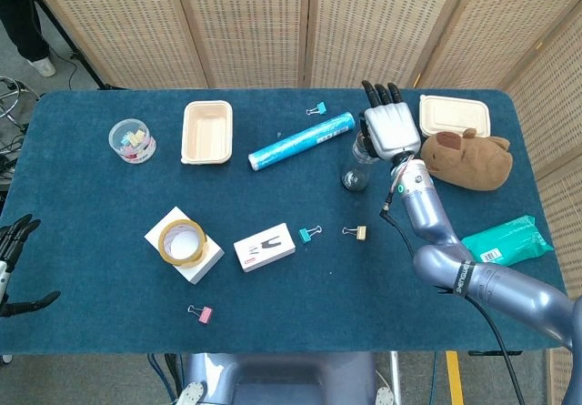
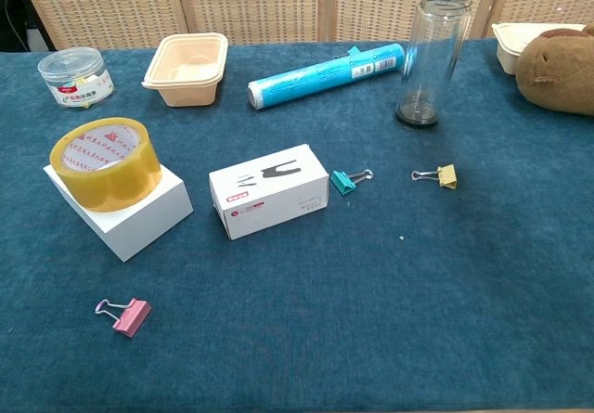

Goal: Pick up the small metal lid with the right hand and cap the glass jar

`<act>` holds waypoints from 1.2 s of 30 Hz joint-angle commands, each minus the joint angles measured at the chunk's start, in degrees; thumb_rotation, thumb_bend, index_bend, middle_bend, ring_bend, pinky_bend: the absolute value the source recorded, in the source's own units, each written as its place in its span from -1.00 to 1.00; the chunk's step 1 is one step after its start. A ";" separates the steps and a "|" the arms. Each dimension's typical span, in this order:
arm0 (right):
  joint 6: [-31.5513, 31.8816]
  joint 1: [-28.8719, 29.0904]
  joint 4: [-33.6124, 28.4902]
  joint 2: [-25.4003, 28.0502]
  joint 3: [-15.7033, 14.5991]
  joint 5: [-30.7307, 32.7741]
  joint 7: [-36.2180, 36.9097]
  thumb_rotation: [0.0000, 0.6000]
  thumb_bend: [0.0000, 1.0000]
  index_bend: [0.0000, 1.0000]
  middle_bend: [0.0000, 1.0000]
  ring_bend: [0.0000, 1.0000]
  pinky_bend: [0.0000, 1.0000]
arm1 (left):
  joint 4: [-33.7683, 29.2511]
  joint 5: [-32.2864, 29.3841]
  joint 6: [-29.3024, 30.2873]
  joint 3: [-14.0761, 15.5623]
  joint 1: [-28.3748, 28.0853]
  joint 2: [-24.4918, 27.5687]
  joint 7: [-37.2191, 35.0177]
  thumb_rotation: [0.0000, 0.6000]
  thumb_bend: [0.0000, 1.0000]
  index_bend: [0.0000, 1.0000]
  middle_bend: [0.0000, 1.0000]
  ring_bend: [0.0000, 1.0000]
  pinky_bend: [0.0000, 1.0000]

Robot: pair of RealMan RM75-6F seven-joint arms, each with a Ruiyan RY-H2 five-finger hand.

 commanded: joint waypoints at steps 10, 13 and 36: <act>0.33 0.48 -1.46 2.02 -1.56 0.76 0.39 1.00 0.33 0.29 -1.00 -1.00 -1.00 | -0.33 0.25 -0.29 0.19 -0.12 -0.11 0.75 1.00 -1.00 -1.00 -1.00 -1.00 -1.00; 0.27 0.72 -1.73 2.36 -2.09 1.39 -0.11 1.00 0.33 0.29 -1.00 -1.00 -1.00 | -0.35 0.42 -0.08 0.25 -0.02 -0.06 0.57 1.00 -1.00 -1.00 -1.00 -1.00 -1.00; 0.68 2.33 -2.31 2.12 -3.87 4.54 -0.02 1.00 0.33 0.28 -1.00 -1.00 -1.00 | 0.01 0.95 0.29 0.40 0.04 0.39 -0.94 1.00 -1.00 -1.00 -1.00 -1.00 -1.00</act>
